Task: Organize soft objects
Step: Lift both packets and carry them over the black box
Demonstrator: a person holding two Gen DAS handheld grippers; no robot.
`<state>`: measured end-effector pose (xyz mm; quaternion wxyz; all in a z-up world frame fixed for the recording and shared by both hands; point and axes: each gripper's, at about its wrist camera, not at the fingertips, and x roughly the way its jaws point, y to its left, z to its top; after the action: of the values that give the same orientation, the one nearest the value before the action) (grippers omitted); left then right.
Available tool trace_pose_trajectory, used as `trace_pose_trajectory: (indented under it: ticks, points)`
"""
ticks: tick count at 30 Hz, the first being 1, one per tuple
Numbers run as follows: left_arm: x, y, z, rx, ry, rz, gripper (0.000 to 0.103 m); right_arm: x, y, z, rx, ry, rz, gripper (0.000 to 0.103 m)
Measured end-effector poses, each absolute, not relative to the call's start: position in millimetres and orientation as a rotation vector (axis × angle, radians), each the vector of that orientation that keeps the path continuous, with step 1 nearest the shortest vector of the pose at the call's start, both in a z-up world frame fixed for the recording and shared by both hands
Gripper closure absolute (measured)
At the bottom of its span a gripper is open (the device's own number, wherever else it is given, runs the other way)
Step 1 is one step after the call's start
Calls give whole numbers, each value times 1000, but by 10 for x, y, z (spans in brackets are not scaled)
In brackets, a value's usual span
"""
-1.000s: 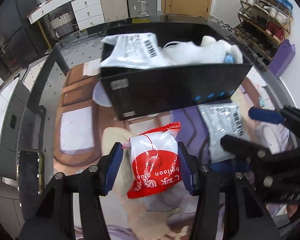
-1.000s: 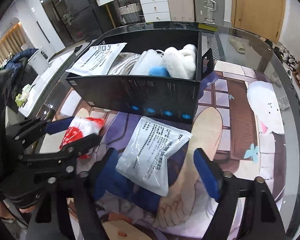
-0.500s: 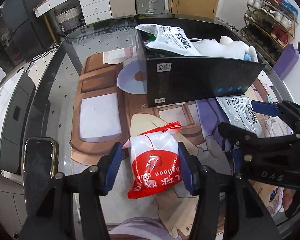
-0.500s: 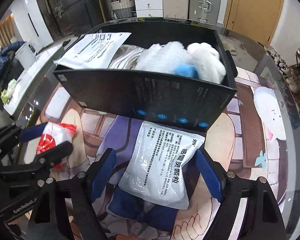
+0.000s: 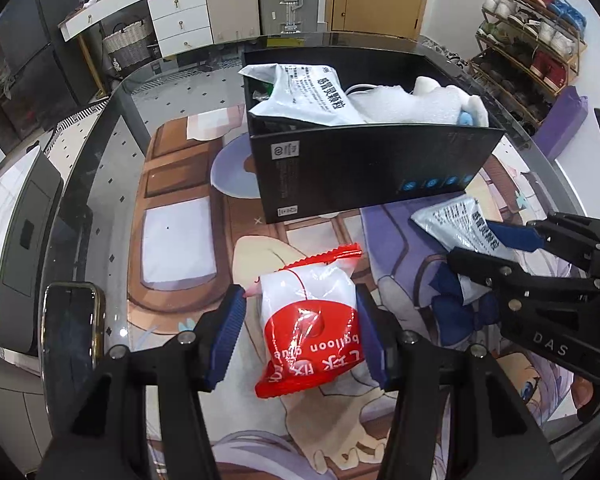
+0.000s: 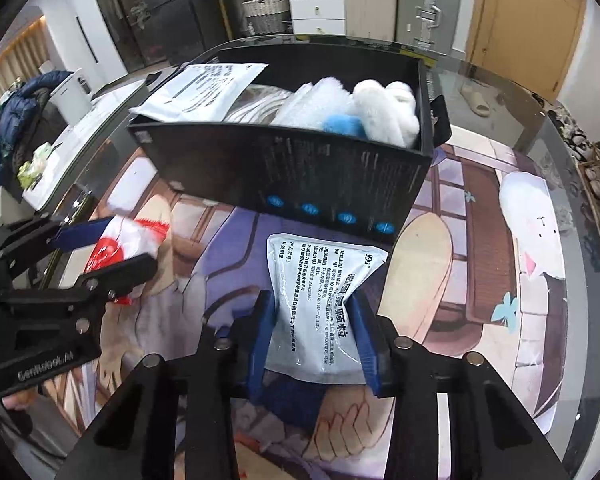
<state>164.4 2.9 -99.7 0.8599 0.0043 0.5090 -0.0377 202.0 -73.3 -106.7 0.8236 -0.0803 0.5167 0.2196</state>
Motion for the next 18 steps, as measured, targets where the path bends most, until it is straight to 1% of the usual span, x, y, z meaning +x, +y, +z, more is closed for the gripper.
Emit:
trace_pose_trajectory:
  ticks: [4,18]
  points:
    - [1607,1,-943,9,1059,-96,49,1905,-770,-1012,-173,1102,507,70]
    - [1447,-106,-718,45,984,-105,49,1535,-829,-623,-190,1025,588,72]
